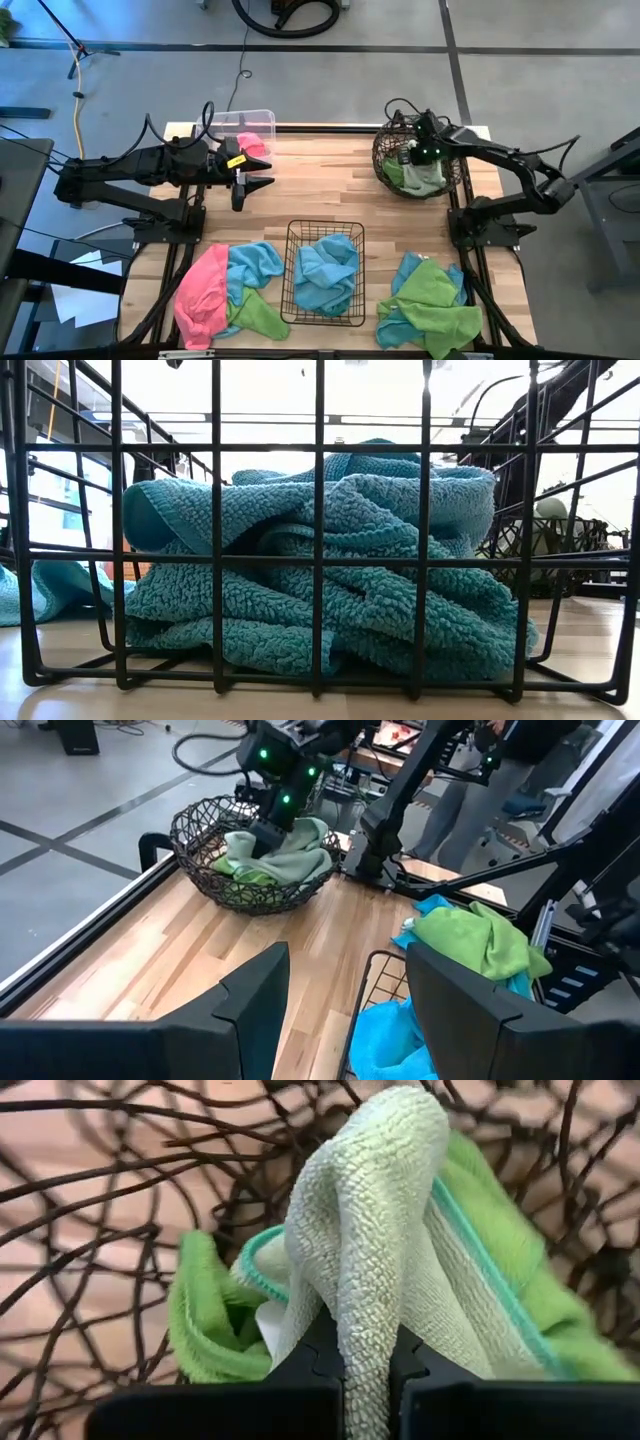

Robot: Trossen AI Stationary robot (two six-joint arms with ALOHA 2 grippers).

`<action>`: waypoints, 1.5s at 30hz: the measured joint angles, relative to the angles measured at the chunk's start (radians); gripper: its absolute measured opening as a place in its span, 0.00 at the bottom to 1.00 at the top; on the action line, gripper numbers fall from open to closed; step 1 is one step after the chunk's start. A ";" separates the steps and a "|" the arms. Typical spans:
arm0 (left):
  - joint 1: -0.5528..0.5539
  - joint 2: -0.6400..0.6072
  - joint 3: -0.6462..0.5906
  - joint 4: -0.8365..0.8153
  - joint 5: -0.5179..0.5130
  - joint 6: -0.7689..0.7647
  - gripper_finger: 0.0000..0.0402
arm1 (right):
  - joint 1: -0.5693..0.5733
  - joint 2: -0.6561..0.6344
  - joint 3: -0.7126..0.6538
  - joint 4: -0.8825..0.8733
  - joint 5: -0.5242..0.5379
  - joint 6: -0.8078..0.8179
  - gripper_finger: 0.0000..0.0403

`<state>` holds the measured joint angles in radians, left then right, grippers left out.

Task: Sort microfiber towel by color & place in baskets
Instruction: Put the light green towel into the left transparent bin, then put the green towel into the top right basket

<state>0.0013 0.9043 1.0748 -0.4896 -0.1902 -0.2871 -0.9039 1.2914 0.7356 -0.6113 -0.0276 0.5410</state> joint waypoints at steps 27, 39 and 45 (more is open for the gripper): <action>0.000 0.000 0.000 0.000 -0.030 0.010 0.47 | -0.016 0.007 0.351 -0.355 0.131 -0.191 0.57; 0.000 0.000 0.000 0.025 -0.030 0.002 0.47 | 0.058 -0.010 0.570 -0.375 -0.009 -0.226 0.57; 0.000 0.001 0.000 0.024 -0.030 0.002 0.47 | 0.216 -0.045 0.572 -0.204 -0.106 -0.175 0.57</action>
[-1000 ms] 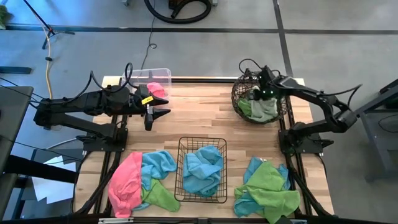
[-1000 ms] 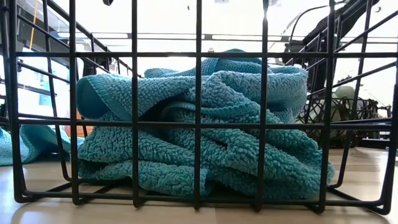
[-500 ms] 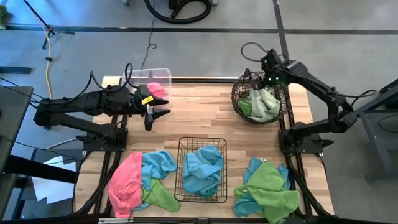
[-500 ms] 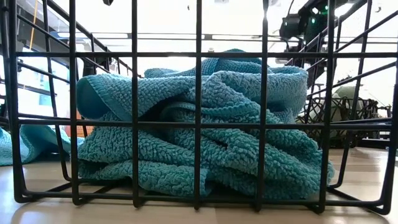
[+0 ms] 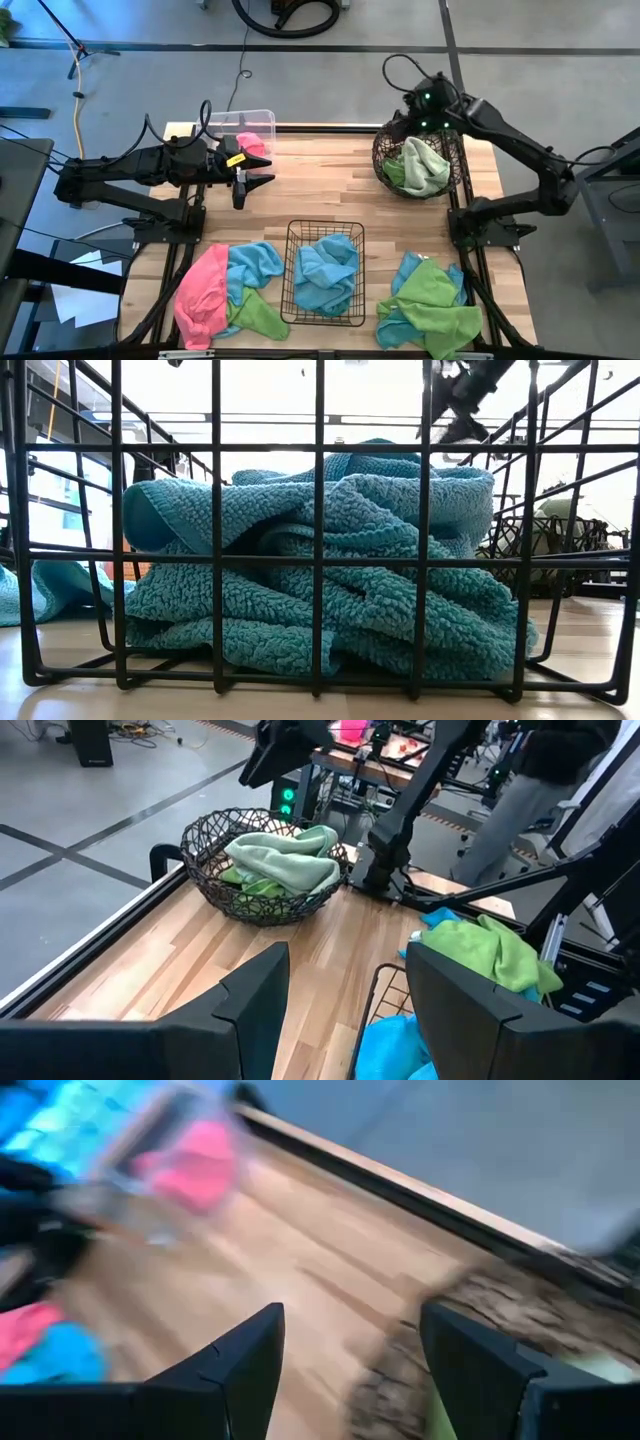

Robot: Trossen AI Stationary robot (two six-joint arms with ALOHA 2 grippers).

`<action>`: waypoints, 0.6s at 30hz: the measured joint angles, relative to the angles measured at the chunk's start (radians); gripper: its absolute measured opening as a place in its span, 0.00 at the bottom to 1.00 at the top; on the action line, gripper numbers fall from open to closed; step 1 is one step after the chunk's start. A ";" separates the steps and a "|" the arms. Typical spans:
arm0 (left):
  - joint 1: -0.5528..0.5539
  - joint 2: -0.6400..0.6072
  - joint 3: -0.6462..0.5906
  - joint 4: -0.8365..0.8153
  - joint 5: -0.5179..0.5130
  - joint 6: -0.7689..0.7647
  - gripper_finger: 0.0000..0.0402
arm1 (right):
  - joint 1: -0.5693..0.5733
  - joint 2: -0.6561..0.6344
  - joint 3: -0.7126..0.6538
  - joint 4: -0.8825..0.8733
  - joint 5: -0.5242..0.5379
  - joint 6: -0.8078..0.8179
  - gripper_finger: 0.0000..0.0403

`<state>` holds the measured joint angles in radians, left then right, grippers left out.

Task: Sort microfiber towel by color & place in baskets
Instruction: Put the green towel into the top right basket

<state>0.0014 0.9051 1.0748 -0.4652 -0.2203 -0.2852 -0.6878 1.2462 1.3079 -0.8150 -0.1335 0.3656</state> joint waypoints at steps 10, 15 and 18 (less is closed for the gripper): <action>0.000 0.000 0.000 0.000 0.000 0.000 0.47 | 0.353 -0.020 0.000 0.333 -0.007 -0.004 0.57; 0.000 0.000 0.000 0.004 0.000 0.033 0.47 | 0.492 -0.020 0.000 0.445 -0.006 -0.124 0.57; 0.000 0.000 -0.001 0.063 0.032 0.028 0.47 | 0.555 -0.020 0.000 0.482 -0.006 -0.248 0.57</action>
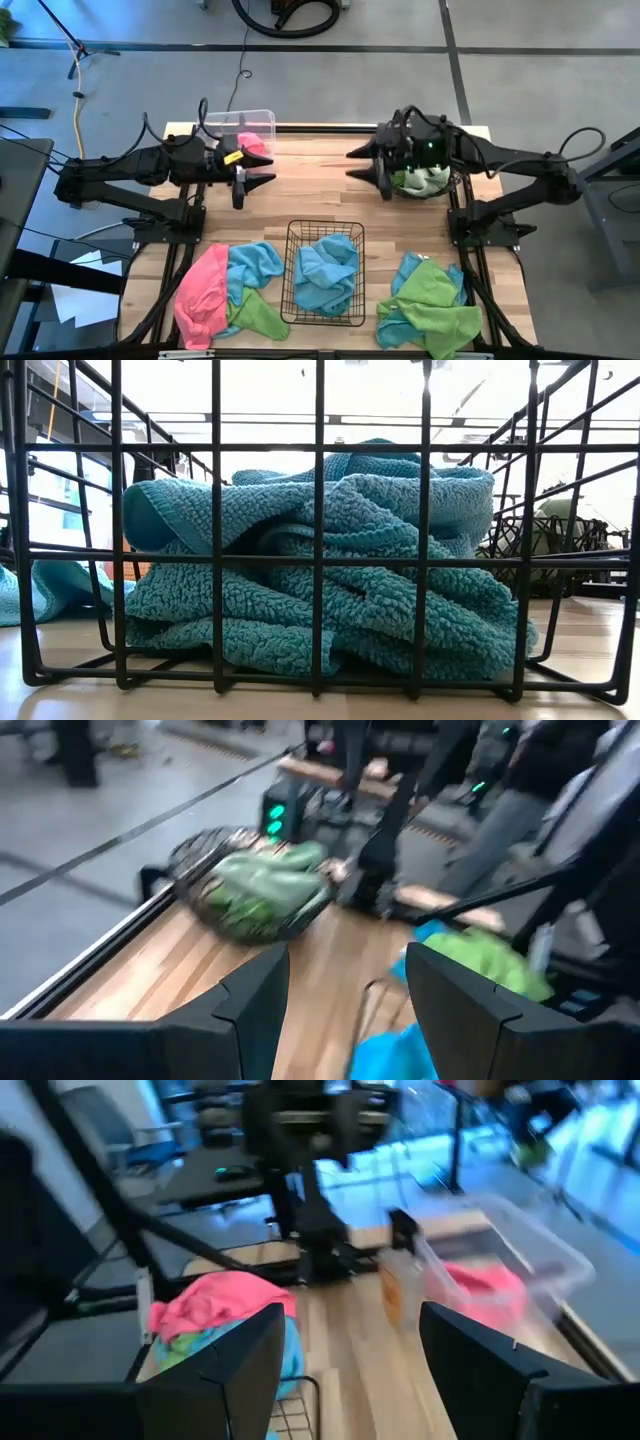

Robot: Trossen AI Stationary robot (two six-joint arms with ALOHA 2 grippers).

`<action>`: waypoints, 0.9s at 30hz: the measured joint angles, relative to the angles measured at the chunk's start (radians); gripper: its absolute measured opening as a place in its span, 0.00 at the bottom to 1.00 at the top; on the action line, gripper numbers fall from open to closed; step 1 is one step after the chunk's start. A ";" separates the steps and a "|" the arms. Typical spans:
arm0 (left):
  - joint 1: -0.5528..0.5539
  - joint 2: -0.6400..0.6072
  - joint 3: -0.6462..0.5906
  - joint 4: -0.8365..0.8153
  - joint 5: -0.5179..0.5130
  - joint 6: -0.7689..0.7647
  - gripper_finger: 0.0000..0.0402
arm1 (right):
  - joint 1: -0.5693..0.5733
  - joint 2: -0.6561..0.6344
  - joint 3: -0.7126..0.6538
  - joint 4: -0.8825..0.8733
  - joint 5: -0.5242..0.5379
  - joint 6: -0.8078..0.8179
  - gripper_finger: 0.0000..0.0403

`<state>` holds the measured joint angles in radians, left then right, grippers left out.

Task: Sort microfiber towel by color & place in baskets
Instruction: Put the green towel into the top right basket

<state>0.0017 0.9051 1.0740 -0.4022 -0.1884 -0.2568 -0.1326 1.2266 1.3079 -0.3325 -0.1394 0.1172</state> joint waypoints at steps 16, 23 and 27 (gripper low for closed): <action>0.000 0.156 0.000 0.398 0.316 0.164 0.47 | 0.116 0.000 0.000 0.180 0.027 -0.013 0.57; 0.000 0.203 0.000 0.446 0.343 0.156 0.47 | 0.116 0.000 0.000 0.180 0.030 -0.013 0.57; 0.000 0.191 0.000 0.465 0.338 0.154 0.47 | 0.115 0.000 0.000 0.180 0.029 -0.033 0.57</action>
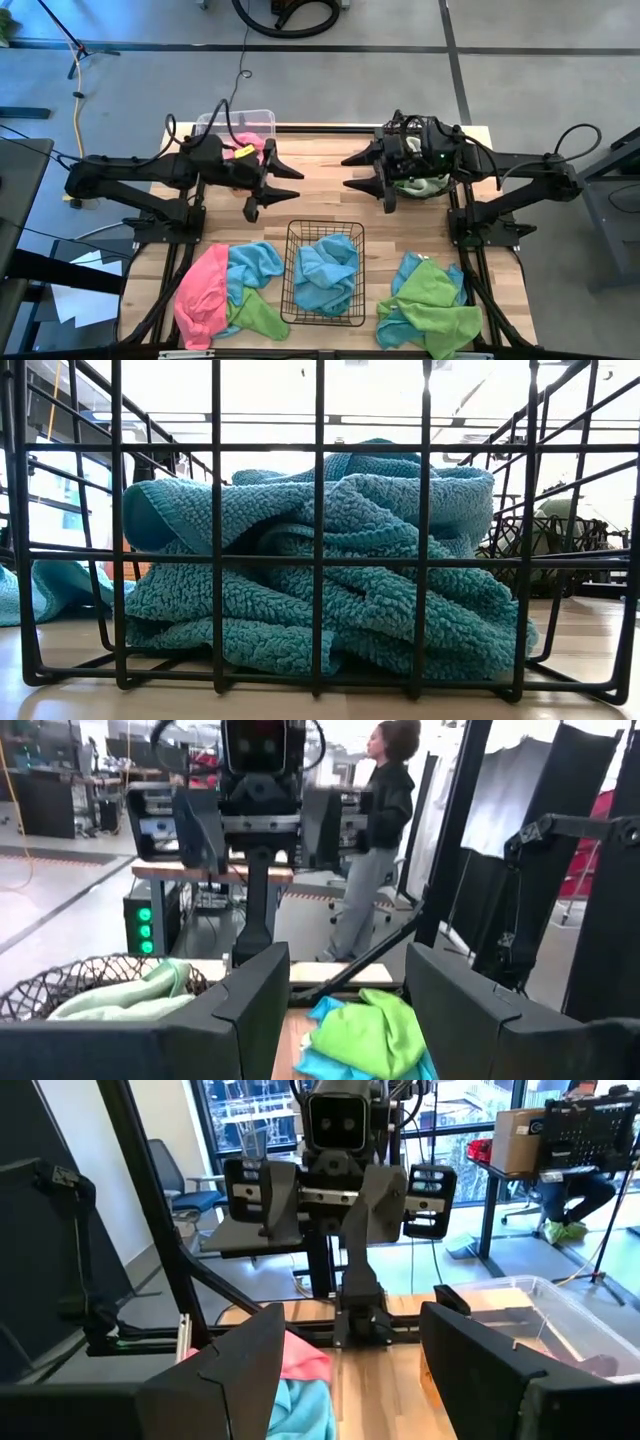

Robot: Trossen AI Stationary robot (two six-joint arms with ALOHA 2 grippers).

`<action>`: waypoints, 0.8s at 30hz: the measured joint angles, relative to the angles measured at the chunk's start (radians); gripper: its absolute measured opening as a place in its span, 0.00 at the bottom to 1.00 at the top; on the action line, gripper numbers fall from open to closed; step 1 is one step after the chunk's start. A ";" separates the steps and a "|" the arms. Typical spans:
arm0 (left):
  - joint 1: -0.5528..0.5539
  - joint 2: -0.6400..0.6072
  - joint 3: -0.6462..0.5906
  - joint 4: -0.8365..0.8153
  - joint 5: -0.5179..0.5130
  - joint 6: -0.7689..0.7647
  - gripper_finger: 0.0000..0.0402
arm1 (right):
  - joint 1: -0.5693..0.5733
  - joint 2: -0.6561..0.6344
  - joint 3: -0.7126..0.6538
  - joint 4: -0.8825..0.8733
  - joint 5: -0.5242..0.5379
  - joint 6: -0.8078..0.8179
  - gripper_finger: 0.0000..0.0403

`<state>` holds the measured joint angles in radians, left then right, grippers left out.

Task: Sort microfiber towel by color & place in baskets
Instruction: Put the green towel into the top right basket

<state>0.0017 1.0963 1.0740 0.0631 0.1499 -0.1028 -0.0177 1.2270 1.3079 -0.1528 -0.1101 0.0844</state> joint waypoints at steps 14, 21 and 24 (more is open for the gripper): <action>0.000 -0.017 0.000 -0.013 -0.084 0.000 0.47 | 0.050 -0.011 -0.001 -0.170 -0.167 0.321 0.57; 0.000 -0.017 0.000 -0.017 -0.086 0.000 0.47 | 0.268 -0.007 -0.001 -0.518 -0.162 0.616 0.57; 0.000 -0.017 0.000 -0.021 -0.086 -0.014 0.47 | 0.387 0.006 -0.001 -0.675 -0.095 0.785 0.57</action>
<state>0.0017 1.0790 1.0740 0.0419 0.0643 -0.1168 0.3695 1.2328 1.3071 -0.8275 -0.2050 0.8693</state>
